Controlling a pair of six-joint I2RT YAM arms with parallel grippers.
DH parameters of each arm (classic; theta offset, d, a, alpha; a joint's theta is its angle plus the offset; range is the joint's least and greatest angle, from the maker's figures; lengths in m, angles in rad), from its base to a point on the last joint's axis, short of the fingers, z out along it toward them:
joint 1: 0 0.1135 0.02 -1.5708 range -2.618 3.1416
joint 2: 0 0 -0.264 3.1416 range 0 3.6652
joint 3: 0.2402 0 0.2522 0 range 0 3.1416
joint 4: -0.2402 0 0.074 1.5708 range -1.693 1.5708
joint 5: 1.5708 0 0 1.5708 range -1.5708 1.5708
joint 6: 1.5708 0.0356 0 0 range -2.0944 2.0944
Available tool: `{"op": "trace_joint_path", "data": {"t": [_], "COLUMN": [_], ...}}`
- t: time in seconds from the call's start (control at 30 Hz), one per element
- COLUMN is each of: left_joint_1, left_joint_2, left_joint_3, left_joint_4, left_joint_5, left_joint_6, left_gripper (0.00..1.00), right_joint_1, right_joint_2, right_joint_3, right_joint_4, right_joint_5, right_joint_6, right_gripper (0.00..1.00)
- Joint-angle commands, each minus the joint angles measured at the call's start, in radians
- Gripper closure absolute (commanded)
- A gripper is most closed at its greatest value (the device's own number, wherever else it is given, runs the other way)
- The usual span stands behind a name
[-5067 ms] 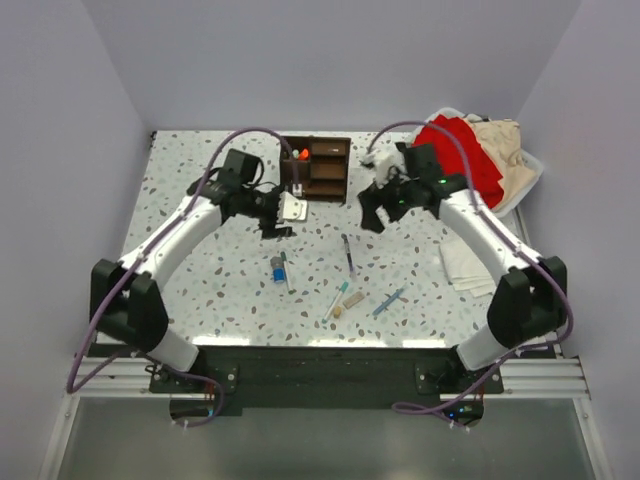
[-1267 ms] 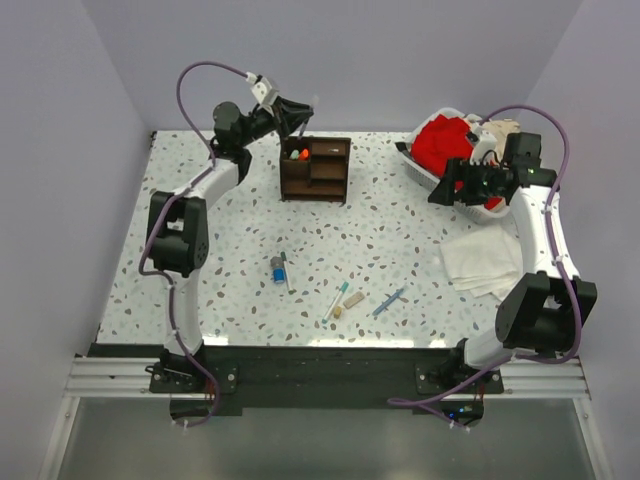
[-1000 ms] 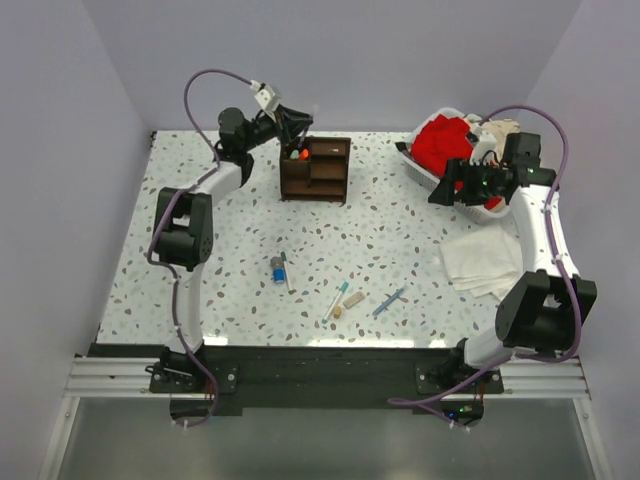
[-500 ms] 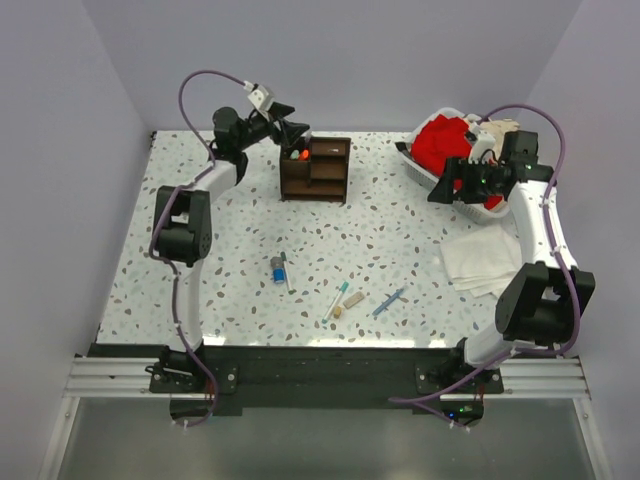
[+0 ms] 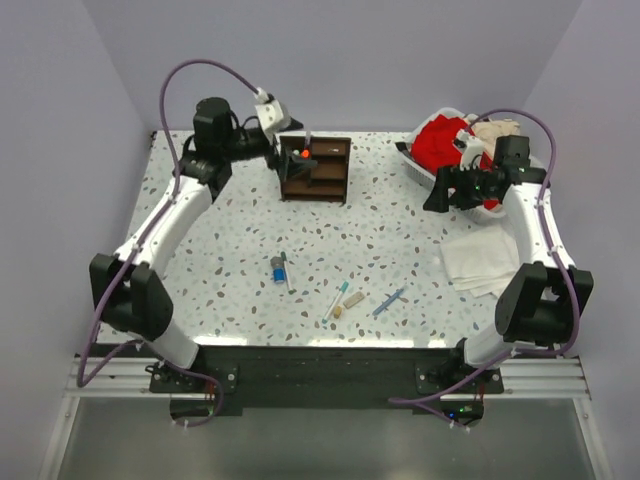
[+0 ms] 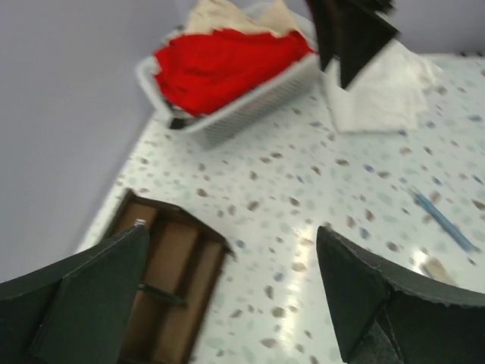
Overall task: Sort the stationery into containers
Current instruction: Place the pen in the storage box, then pick up the pen from the center of the board.
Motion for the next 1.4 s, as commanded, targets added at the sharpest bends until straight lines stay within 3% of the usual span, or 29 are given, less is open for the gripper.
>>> {"op": "trace_joint_path", "data": {"t": [0.0, 0.03, 0.13, 0.17, 0.27, 0.5, 0.77, 1.23, 1.37], "left_joint_1": [-0.133, -0.15, -0.199, -0.209, -0.239, -0.374, -0.465, -0.583, -0.604], "left_joint_2": [-0.027, -0.006, 0.103, 0.137, 0.224, 0.263, 0.335, 0.421, 0.447], "left_joint_3": [-0.191, -0.209, -0.154, -0.134, -0.09, -0.107, -0.107, -0.082, -0.079], "left_joint_4": [-0.534, -0.597, -0.685, -0.699, -0.708, -0.595, -0.573, -0.547, -0.549], "left_joint_5": [-0.131, -0.183, -0.254, -0.268, -0.306, -0.435, -0.44, -0.452, -0.516], "left_joint_6": [0.417, 0.437, 0.32, 0.216, 0.042, -0.101, -0.182, -0.202, -0.196], "left_gripper": [0.05, 0.06, 0.23, 0.34, 0.47, 0.49, 0.55, 0.61, 0.65], "right_joint_1": [0.008, 0.008, 0.012, 0.012, 0.014, 0.012, 0.012, 0.012, 0.012], "right_joint_2": [-0.043, -0.044, -0.066, -0.07, -0.098, -0.154, -0.204, -0.3, -0.323], "right_joint_3": [-0.012, -0.013, -0.027, -0.033, -0.054, -0.119, -0.15, -0.212, -0.223], "right_joint_4": [-0.026, -0.027, -0.035, -0.037, -0.04, -0.034, -0.034, -0.009, -0.021], "right_joint_5": [-0.025, -0.019, -0.016, -0.016, -0.028, -0.06, -0.08, -0.097, -0.1], "right_joint_6": [-0.069, -0.077, -0.087, -0.087, -0.068, -0.052, -0.078, -0.055, -0.072], "right_gripper": [0.18, 0.18, 0.19, 0.19, 0.19, 0.19, 0.19, 0.19, 0.19]}}
